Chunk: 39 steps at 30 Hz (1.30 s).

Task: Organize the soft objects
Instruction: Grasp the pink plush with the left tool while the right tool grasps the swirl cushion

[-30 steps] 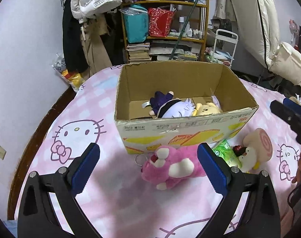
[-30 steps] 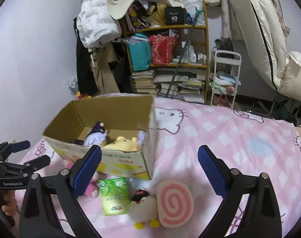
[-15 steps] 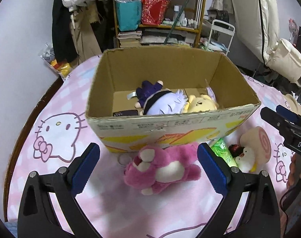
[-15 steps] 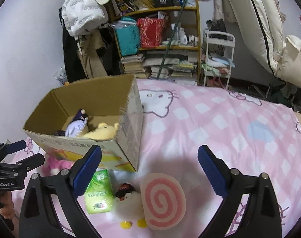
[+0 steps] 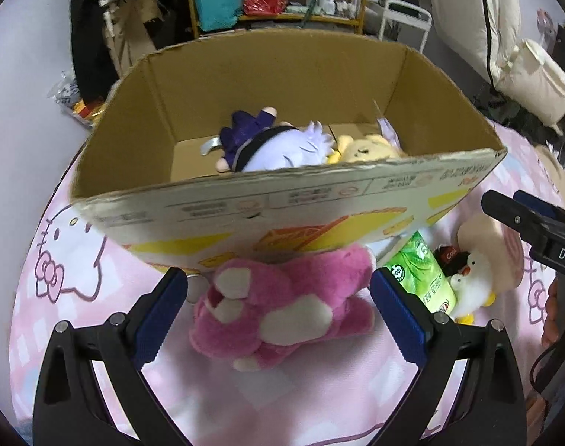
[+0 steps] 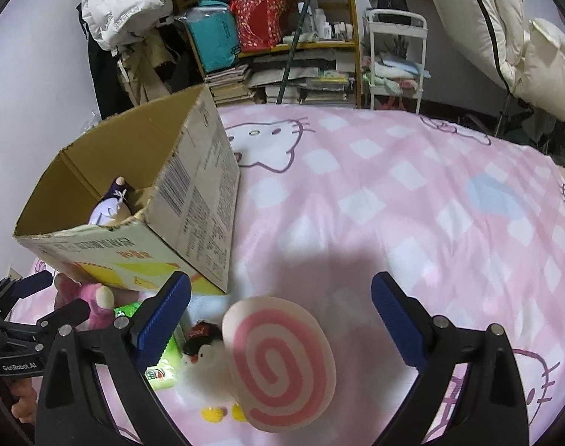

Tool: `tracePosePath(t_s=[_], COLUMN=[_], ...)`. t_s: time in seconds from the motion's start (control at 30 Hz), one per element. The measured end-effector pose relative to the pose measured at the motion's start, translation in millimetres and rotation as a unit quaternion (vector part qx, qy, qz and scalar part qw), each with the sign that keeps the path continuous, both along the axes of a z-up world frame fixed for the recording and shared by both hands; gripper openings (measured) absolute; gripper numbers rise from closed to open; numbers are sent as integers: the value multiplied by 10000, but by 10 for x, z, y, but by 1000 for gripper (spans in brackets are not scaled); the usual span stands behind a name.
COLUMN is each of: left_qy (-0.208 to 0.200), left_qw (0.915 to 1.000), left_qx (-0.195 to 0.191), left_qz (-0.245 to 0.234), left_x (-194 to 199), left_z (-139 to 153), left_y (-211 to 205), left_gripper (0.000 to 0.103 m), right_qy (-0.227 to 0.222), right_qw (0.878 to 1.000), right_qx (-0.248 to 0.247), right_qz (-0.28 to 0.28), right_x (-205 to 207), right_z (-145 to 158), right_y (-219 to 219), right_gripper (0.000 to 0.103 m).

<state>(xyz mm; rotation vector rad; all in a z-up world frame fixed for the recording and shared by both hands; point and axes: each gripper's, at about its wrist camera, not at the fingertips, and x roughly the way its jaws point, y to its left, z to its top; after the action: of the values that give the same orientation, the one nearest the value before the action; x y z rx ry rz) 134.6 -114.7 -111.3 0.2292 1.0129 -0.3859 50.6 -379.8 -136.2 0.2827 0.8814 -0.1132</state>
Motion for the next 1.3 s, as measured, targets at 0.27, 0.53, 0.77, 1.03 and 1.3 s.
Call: tracePosePath(t_s=[0.27,0.53,0.77,1.03,1.3], left_qy=[142,70,43,33,46], left_qw=[9989,9988,9994,9996,9993], left_qx=[412,450,352,238,359], left_qz=[-200,-163,11,131,17], left_x=[60,77,9,-120,-239], left_z=[-233,-336,-325,-270,-231], left_y=[-160,-153,-93,15,-2], left_gripper=[98,97,88,82,81], right_qy=[323,741,805,609,550], right_qw=[9995,9963,9948,9955,9958], right_qx=[65,374,569,696,735], right_qz=[-20,-242,-263,-191,-32], right_x=[63,96,79,-3,-13], right_z=[-184,-342,-367,-282,-271], right_y=[-13,-124,-167,-161,-136], right_gripper=[102,99,90,68,49])
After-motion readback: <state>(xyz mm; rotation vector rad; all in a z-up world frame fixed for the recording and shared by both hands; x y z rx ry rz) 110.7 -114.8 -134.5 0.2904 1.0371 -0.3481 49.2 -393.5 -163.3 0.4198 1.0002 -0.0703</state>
